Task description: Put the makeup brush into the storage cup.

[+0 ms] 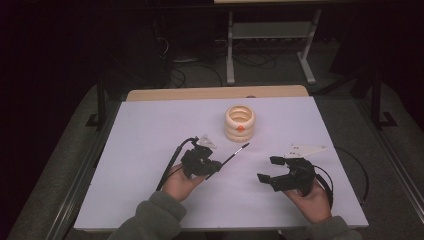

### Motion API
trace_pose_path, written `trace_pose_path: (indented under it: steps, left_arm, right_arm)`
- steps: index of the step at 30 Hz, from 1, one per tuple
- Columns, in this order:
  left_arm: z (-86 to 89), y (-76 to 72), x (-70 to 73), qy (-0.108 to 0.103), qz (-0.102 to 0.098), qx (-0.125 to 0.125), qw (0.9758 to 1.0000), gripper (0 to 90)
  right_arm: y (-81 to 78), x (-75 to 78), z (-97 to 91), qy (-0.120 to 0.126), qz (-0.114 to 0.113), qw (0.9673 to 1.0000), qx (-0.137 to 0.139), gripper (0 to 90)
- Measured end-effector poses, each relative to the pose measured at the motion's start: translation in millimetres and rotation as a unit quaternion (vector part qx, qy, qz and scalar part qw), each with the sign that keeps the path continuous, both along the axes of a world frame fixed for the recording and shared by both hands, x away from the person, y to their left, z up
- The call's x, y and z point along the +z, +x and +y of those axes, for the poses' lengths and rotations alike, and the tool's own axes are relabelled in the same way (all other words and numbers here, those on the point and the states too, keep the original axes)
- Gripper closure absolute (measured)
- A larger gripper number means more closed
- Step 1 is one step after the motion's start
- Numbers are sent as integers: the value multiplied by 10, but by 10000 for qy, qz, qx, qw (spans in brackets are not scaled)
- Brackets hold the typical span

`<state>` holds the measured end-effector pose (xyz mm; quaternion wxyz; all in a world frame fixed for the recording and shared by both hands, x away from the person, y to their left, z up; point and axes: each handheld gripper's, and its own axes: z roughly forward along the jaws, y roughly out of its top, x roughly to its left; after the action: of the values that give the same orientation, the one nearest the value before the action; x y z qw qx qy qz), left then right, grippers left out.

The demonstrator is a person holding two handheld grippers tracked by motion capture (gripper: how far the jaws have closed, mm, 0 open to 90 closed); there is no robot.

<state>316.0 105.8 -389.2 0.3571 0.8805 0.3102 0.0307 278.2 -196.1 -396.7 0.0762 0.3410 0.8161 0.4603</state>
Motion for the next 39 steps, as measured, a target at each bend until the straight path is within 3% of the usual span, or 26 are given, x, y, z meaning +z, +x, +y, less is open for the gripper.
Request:
trace_pose_path:
  steps: [4, 15, 25, 39]
  left_arm:
    - [102, -76, 44, -88, -102, -31, 9999, 860]
    - [322, -238, 147, -437, -319, -57, 9985, 860]
    - [505, -366, 108, -703, -375, 15, 9968, 860]
    - [617, -444, 40, -956, -441, 11, 9944, 859]
  right_arm:
    - [-15, 53, 114, -48, -59, 9999, 137, 184]
    - [24, 121, 339, 227, 48, 9989, 403, 167]
    - [56, 164, 545, 310, -14, 9976, 621, 187]
    - [142, 137, 871, 268, 126, 9952, 935, 290]
